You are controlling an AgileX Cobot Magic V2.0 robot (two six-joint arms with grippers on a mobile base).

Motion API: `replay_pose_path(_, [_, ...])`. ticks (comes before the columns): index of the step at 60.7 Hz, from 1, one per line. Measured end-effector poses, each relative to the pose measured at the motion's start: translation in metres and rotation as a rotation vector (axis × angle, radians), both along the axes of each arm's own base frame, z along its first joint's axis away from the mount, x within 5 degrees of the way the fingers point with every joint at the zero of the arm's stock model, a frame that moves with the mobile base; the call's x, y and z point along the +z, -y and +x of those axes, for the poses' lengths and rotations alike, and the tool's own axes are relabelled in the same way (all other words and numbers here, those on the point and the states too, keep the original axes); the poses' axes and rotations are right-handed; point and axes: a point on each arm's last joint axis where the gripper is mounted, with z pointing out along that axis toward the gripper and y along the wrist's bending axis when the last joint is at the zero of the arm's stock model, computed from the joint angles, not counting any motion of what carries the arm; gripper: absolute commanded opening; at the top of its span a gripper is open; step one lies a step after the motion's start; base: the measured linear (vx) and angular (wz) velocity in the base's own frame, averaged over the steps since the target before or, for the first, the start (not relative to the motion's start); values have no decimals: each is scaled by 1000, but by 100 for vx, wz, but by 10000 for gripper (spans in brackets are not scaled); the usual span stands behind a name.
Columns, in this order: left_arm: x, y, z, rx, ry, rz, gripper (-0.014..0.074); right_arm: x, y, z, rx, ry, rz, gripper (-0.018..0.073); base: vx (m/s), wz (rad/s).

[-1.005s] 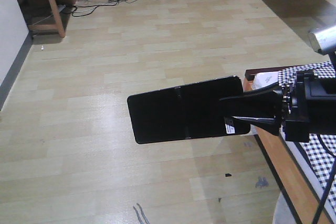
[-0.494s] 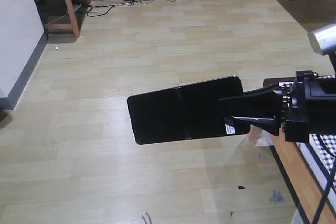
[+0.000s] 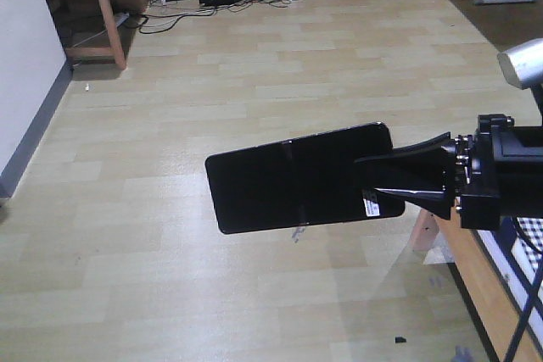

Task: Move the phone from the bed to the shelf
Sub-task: 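Drive the base across the floor carrying the phone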

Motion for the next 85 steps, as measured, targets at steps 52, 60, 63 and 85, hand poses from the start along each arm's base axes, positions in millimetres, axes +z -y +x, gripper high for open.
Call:
replay_pose_path(52, [0, 0, 0, 0, 0, 0, 1, 0, 0, 0, 0, 0, 1, -4, 33, 4])
replay_pose_path(60, [0, 0, 0, 0, 0, 0, 1, 0, 0, 0, 0, 0, 1, -4, 34, 4])
replay_pose_path(63, [0, 0, 0, 0, 0, 0, 1, 0, 0, 0, 0, 0, 1, -4, 36, 5])
replay_pose_path(85, [0, 0, 0, 0, 0, 0, 1, 0, 0, 0, 0, 0, 1, -4, 37, 3])
